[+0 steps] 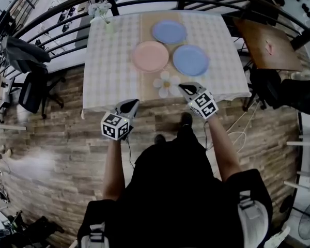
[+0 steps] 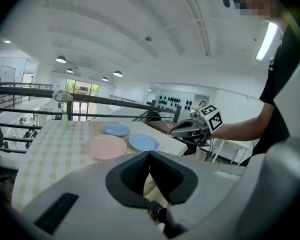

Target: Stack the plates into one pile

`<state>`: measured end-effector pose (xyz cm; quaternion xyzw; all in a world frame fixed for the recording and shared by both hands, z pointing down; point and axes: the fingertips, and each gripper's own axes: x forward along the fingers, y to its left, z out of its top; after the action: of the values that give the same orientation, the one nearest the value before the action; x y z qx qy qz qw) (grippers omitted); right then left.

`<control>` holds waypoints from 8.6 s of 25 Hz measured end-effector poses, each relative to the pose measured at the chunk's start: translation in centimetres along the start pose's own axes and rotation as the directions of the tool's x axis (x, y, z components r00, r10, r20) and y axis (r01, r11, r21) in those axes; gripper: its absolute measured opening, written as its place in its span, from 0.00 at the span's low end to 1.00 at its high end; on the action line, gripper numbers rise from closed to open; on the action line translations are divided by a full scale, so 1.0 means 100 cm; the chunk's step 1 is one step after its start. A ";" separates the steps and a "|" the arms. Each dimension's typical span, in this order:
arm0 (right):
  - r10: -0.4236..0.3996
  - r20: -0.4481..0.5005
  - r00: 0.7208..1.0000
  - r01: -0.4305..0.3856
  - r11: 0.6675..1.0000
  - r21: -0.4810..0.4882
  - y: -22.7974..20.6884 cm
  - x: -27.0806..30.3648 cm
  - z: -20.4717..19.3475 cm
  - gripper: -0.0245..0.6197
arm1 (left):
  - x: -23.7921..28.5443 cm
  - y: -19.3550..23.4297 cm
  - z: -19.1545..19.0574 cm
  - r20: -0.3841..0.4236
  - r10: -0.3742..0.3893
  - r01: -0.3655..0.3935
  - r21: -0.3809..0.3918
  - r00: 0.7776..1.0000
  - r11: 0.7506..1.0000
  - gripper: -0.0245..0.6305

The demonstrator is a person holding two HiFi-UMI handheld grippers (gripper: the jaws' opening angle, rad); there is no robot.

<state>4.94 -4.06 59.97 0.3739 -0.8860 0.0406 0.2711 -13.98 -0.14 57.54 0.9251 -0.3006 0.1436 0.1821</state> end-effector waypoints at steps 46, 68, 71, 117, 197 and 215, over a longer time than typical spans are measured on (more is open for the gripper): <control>0.068 -0.090 0.994 -0.082 0.982 -0.168 -0.068 0.078 0.005 0.04 | 0.026 0.039 0.017 0.023 0.142 -0.139 -0.092 0.990 0.986 0.04; 0.230 -0.267 0.936 -0.322 0.866 -0.382 -0.098 0.153 -0.011 0.04 | 0.074 0.070 0.025 0.016 0.288 -0.280 -0.191 0.957 0.941 0.04; 0.253 -0.284 0.925 -0.356 0.838 -0.414 -0.102 0.162 -0.014 0.04 | 0.073 0.071 0.024 0.012 0.320 -0.310 -0.213 0.947 0.926 0.04; 0.314 -0.490 0.813 -0.582 0.451 -0.676 -0.066 0.265 -0.127 0.09 | 0.051 0.016 -0.030 -0.104 0.578 -0.570 -0.378 0.809 0.729 0.04; -0.185 -0.466 0.865 -0.125 0.821 -0.558 -0.107 0.093 -0.161 0.06 | 0.012 0.009 -0.040 -0.074 0.158 -0.166 -0.116 0.985 0.979 0.04; -0.181 -0.511 0.840 -0.103 0.872 -0.479 -0.125 0.094 -0.199 0.07 | 0.023 0.010 -0.043 -0.101 0.155 -0.167 -0.122 0.983 0.978 0.04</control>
<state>17.07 -13.60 80.02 0.2851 -0.7460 -0.0863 0.5956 -13.43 -0.24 62.53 0.8764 -0.3747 0.1801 0.2432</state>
